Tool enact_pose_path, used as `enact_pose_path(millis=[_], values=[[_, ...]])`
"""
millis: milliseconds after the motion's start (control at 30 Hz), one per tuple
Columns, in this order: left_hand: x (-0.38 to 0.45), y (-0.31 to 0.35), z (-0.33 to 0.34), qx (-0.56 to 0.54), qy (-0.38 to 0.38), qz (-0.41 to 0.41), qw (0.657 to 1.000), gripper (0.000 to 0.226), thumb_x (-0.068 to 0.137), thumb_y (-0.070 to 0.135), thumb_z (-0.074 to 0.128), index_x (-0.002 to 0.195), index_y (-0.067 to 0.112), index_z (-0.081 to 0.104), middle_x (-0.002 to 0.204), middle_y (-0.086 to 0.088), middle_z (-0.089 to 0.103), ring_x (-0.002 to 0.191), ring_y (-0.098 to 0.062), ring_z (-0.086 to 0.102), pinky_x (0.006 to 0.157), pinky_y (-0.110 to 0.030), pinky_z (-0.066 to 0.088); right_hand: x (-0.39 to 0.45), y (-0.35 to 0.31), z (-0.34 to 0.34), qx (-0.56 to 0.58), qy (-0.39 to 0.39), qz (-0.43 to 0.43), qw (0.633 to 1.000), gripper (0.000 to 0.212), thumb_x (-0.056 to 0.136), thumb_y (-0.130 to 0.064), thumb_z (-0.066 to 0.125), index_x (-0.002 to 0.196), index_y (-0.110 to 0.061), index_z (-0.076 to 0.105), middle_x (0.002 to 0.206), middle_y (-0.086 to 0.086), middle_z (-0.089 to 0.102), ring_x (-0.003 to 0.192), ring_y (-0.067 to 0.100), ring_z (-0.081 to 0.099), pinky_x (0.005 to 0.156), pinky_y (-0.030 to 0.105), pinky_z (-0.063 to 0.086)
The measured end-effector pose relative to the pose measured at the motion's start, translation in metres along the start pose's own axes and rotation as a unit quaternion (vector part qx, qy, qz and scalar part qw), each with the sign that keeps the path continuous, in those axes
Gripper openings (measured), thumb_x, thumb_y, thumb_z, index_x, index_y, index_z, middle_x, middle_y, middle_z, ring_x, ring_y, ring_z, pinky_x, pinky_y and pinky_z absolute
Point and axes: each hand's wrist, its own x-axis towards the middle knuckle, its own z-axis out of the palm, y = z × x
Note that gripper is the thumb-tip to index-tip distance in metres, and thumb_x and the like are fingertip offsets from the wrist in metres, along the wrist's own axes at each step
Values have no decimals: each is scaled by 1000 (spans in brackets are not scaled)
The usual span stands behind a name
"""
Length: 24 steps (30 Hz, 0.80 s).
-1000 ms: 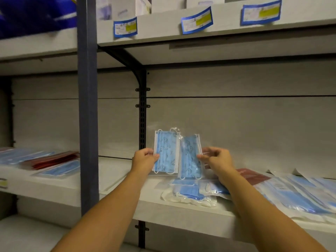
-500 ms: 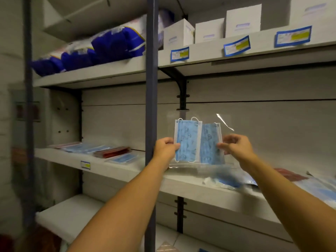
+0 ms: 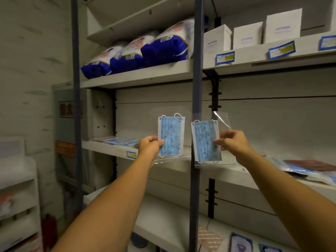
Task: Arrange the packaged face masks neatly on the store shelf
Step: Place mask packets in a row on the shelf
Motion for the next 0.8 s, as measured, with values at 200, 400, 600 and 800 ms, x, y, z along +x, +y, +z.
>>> enact_pose_path(millis=[200, 400, 600, 800], values=[[2, 9, -77, 10, 42, -7, 999, 8, 93, 7, 69, 91, 13, 64, 98, -6, 71, 91, -22, 71, 73, -32, 59, -19, -14, 67, 13, 0, 19, 1000, 20, 87, -6, 73, 104, -11, 63, 105, 7, 66, 95, 21, 67, 75, 35, 59], [7, 4, -130, 28, 59, -7, 998, 5, 94, 9, 68, 99, 11, 67, 102, -5, 72, 93, -23, 73, 81, -42, 63, -26, -21, 121, 4, -15, 13, 1000, 20, 86, -12, 75, 102, -16, 64, 104, 4, 68, 98, 22, 69, 86, 44, 60], [31, -4, -164, 37, 63, -2, 997, 7, 94, 8, 67, 99, 12, 67, 100, -3, 72, 86, -17, 72, 64, -29, 61, -9, -23, 159, 28, -23, 24, 999, 19, 86, -8, 74, 94, -19, 60, 105, 7, 67, 97, 24, 69, 86, 43, 60], [79, -16, -170, 49, 45, 3, 998, 9, 94, 9, 67, 102, 12, 66, 103, -5, 72, 91, -19, 73, 70, -32, 62, 21, -8, 196, 63, -34, 43, 997, 19, 88, -4, 70, 102, -13, 59, 104, 7, 65, 92, 22, 68, 70, 32, 59]])
